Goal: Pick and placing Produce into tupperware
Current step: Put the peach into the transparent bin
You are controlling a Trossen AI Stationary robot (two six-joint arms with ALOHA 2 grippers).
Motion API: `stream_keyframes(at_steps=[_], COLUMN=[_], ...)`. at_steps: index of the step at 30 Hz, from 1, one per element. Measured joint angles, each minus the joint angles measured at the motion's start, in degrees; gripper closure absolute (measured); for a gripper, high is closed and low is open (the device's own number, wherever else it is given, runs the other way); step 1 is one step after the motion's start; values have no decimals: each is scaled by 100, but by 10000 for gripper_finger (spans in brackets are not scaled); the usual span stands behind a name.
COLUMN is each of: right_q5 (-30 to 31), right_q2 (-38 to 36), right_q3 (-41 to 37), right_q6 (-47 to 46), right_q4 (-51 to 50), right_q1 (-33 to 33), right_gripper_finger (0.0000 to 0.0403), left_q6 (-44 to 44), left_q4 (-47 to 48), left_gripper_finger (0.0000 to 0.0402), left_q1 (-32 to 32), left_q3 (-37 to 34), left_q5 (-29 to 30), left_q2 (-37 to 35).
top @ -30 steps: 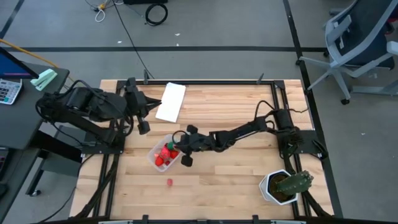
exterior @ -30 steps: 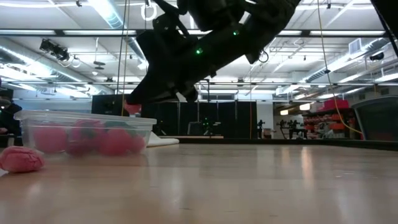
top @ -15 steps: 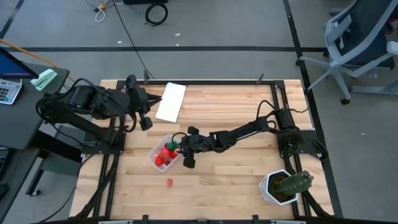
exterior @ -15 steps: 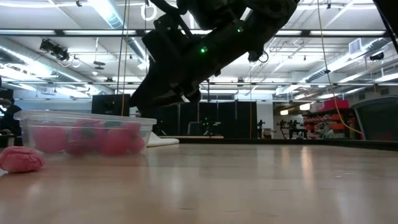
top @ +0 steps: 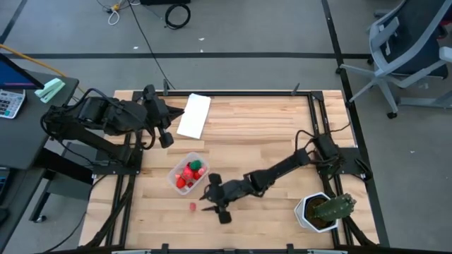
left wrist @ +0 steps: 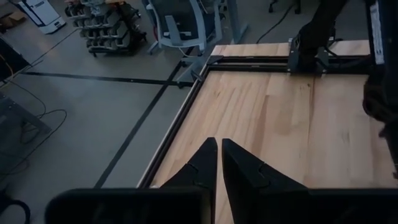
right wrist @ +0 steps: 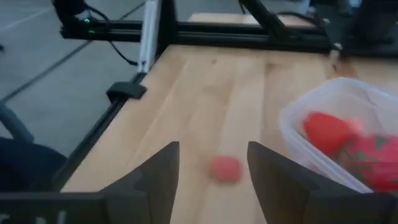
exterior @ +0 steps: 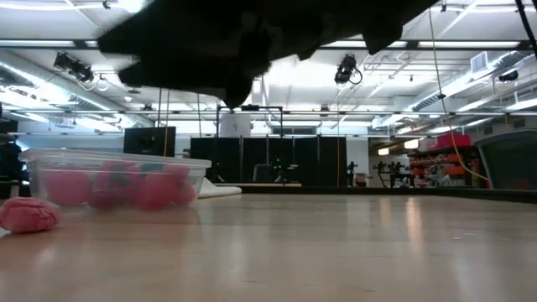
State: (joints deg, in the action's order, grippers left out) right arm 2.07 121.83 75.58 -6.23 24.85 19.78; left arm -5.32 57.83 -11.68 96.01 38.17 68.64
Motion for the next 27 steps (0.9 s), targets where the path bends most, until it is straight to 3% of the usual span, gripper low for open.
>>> stream_keyframes(at_steps=[7,15,27], right_q5=[42,241,371], right_q2=[849,1592,1733], right_q3=[1144,2982,2941], right_q6=[1,-253,-637], right_q4=[-138,-2987,-3125], right_q1=[-50,-74,-49], right_gripper_finger=[202,197,196], left_q6=[-7,-5,-33], left_q4=[-50,-53,-38], left_gripper_finger=[367,373,374], left_q1=[0,-2,-2], left_q3=[4,4,4], left_q5=[0,-2,-2], left_q2=[0,0,0])
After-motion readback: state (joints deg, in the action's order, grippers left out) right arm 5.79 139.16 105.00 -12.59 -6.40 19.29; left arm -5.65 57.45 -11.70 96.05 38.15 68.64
